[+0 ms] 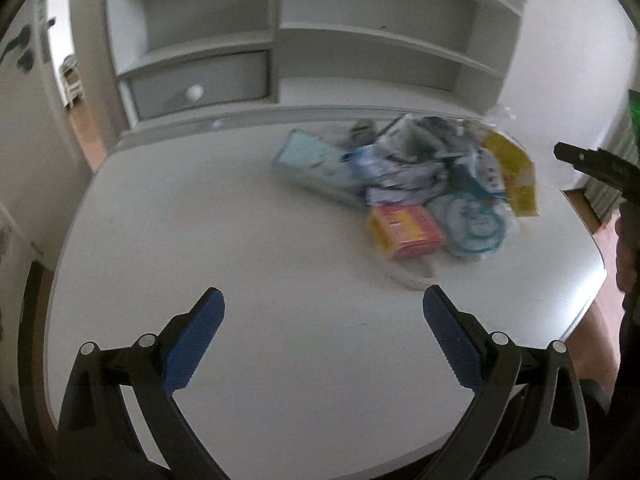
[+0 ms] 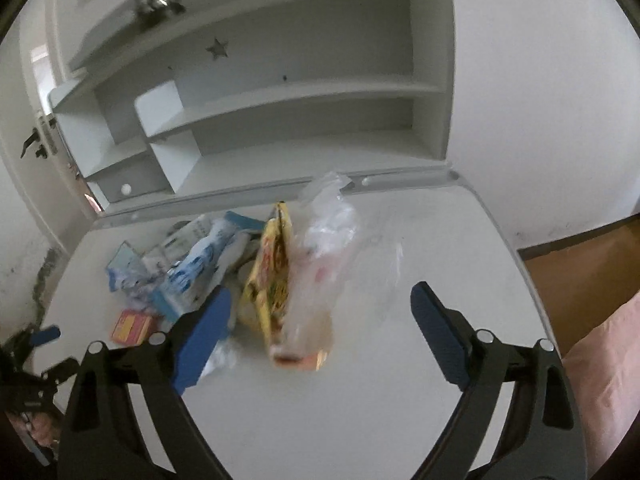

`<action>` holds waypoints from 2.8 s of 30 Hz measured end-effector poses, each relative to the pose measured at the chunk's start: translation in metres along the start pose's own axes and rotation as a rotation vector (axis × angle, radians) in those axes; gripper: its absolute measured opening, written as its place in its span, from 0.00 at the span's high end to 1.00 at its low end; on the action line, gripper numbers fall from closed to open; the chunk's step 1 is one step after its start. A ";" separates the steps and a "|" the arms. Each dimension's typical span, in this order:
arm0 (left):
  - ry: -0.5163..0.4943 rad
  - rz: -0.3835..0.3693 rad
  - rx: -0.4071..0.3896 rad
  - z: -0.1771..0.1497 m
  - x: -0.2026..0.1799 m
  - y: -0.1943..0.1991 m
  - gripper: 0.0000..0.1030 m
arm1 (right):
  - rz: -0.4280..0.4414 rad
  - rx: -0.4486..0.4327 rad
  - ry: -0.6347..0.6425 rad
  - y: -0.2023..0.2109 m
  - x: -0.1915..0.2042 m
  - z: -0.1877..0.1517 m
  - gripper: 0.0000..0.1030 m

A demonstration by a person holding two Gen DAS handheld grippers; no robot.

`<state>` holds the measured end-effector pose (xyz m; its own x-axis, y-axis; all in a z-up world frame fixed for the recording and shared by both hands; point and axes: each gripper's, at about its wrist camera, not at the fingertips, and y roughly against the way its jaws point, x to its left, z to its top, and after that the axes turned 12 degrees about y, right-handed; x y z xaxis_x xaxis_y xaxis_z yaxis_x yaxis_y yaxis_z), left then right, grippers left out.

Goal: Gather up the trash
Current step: 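Return to the desk and grasp the clear plastic bag with the right gripper, then grasp the light blue box with the left gripper, then open both grippers over the black bin to drop bag and box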

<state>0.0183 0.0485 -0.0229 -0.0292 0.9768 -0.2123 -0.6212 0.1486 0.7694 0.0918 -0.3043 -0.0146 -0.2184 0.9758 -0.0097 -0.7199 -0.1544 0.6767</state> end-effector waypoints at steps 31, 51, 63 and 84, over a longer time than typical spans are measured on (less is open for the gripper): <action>0.253 -0.229 0.195 0.105 0.037 -0.119 0.58 | 0.195 0.018 -0.046 0.014 0.003 0.002 0.85; 0.058 -0.171 -0.152 0.127 -0.044 0.009 0.77 | 0.044 -0.083 -0.163 0.089 -0.050 -0.045 0.85; -0.374 -0.524 0.013 0.022 -0.324 -0.011 0.77 | -0.284 -0.050 -0.491 0.156 -0.175 -0.194 0.85; -0.802 -0.611 0.460 -0.233 -0.561 -0.177 0.77 | -0.336 0.281 -0.927 0.106 -0.297 -0.427 0.85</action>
<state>-0.0378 -0.5614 -0.1802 0.8020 0.5115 -0.3085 -0.0030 0.5200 0.8542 -0.2009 -0.6761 -0.2547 0.6468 0.7164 0.2616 -0.4434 0.0741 0.8933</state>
